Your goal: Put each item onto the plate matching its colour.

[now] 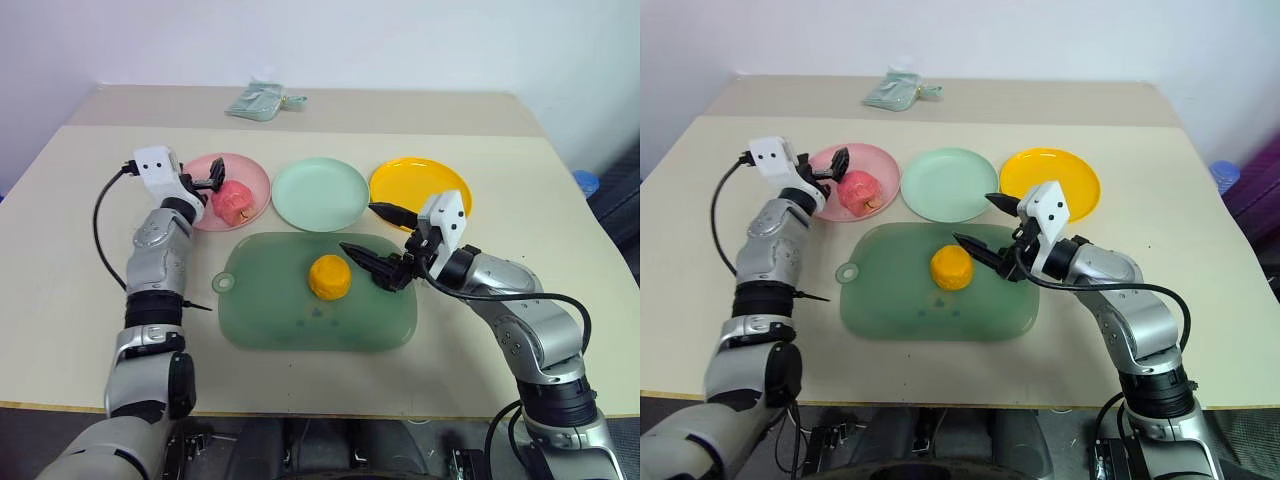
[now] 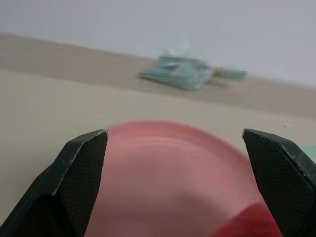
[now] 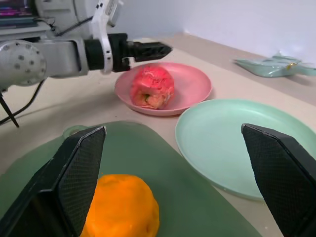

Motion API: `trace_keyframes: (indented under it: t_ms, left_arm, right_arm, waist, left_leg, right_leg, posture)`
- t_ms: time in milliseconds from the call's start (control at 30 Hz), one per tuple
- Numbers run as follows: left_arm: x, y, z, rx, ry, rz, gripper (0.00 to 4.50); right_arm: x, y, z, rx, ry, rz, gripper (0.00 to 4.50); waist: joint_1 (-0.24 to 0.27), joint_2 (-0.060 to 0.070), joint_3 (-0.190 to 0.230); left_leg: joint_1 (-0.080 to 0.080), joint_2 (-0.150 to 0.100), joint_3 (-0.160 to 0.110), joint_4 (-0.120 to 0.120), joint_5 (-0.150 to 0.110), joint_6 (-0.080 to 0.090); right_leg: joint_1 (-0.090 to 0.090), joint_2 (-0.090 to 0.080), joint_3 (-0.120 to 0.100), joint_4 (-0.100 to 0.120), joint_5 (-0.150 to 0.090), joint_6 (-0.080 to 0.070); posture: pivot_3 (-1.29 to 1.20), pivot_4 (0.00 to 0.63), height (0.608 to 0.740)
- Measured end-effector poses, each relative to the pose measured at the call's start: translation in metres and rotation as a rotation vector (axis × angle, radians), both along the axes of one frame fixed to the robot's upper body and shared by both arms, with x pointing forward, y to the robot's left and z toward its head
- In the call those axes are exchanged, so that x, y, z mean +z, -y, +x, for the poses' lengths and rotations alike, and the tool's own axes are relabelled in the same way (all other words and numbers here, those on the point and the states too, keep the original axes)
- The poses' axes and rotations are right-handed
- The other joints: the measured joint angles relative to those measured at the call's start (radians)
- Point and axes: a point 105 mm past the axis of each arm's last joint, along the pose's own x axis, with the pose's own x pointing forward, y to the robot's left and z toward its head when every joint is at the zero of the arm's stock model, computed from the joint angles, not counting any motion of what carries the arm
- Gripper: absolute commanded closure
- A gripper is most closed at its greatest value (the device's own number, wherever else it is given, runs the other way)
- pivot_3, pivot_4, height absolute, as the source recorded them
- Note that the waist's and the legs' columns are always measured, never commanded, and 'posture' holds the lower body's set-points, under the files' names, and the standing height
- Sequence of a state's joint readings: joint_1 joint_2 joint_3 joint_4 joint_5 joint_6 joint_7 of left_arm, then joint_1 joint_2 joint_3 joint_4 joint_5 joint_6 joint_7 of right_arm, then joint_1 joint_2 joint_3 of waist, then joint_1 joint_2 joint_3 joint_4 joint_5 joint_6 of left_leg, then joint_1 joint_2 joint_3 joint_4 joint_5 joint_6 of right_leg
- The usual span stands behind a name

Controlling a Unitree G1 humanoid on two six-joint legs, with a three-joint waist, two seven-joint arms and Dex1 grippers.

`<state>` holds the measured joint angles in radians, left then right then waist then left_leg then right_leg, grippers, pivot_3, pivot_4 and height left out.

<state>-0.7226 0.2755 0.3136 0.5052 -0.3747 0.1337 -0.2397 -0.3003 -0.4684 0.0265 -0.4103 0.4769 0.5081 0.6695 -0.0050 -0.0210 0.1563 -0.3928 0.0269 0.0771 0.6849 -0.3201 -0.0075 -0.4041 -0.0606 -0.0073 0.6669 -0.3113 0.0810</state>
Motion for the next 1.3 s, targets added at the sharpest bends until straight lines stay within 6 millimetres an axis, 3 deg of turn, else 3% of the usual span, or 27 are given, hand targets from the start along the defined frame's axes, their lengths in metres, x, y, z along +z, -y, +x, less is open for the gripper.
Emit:
trace_keyframes:
  t_ms: [133, 233, 400, 600, 700, 833, 967, 1300]
  left_arm:
    - [0.057, 0.002, -0.007, -0.037, 0.191, 0.006, 0.04]
    - [0.079, 0.002, -0.02, -0.073, 0.273, 0.021, 0.04]
    - [0.05, 0.011, -0.05, -0.265, 0.212, 0.024, 0.04]
    - [0.006, 0.038, -0.124, -0.716, 0.032, 0.21, 0.04]
    - [-0.013, 0.032, -0.159, -0.86, -0.061, 0.305, 0.04]
    - [-0.037, 0.007, -0.198, -0.986, -0.171, 0.409, 0.04]
    - [-0.041, -0.006, -0.212, -1.046, -0.183, 0.494, 0.04]
    - [-0.04, 0.0, -0.219, -1.055, -0.106, 0.585, 0.04]
  right_arm:
    - [0.0, 0.001, 0.0, -0.002, 0.0, 0.003, 0.0]
    - [0.001, 0.001, 0.0, 0.001, 0.01, 0.004, 0.0]
    - [0.001, 0.004, 0.0, -0.003, 0.011, 0.0, 0.0]
    - [-0.005, 0.02, -0.004, -0.024, -0.013, -0.027, 0.0]
    - [-0.009, 0.024, -0.008, -0.023, -0.019, -0.051, 0.0]
    - [-0.012, 0.02, -0.01, -0.001, -0.029, -0.071, 0.0]
    - [-0.021, 0.006, -0.014, 0.07, -0.067, -0.117, 0.0]
    - [-0.041, -0.006, 0.005, 0.079, -0.159, -0.259, 0.0]
  waist:
    - [-0.008, 0.0, 0.0]
    - [-0.012, 0.001, 0.0]
    - [-0.011, 0.001, 0.0]
    - [-0.009, 0.001, 0.0]
    - [-0.012, 0.002, 0.0]
    - [-0.011, 0.002, 0.0]
    - [-0.002, 0.002, 0.0]
    - [-0.014, 0.002, 0.0]
  left_leg:
    - [0.0, 0.0, 0.0, -0.001, 0.0, 0.0]
    - [0.001, 0.001, 0.0, -0.001, 0.0, 0.0]
    - [0.001, 0.001, 0.0, -0.001, 0.0, 0.0]
    - [0.001, 0.001, 0.0, -0.001, 0.0, 0.0]
    - [0.002, 0.001, 0.0, -0.002, 0.0, 0.0]
    - [0.002, 0.001, 0.0, -0.003, 0.0, 0.0]
    - [0.002, 0.0, 0.0, -0.002, -0.001, 0.002]
    - [0.002, 0.001, 0.0, -0.002, -0.003, 0.005]
  right_leg:
    - [0.0, 0.0, 0.001, 0.0, 0.0, 0.0]
    - [0.0, 0.0, 0.001, 0.0, 0.0, 0.0]
    - [0.0, 0.0, 0.001, 0.0, 0.0, 0.0]
    - [0.001, 0.0, 0.001, 0.0, 0.0, 0.0]
    - [0.001, 0.0, 0.001, 0.0, 0.0, -0.001]
    - [0.001, 0.0, 0.002, -0.001, -0.001, -0.001]
    - [0.002, -0.002, 0.002, -0.002, -0.001, -0.001]
    - [0.001, -0.002, 0.002, -0.002, -0.001, -0.001]
  posture:
    - [0.0, 0.15, 0.74]
    - [0.0, 0.15, 0.74]
    - [0.0, 0.15, 0.74]
    - [0.0, 0.15, 0.74]
    - [0.0, 0.15, 0.74]
    - [0.0, 0.15, 0.74]
    - [0.0, 0.15, 0.74]
    - [0.0, 0.15, 0.74]
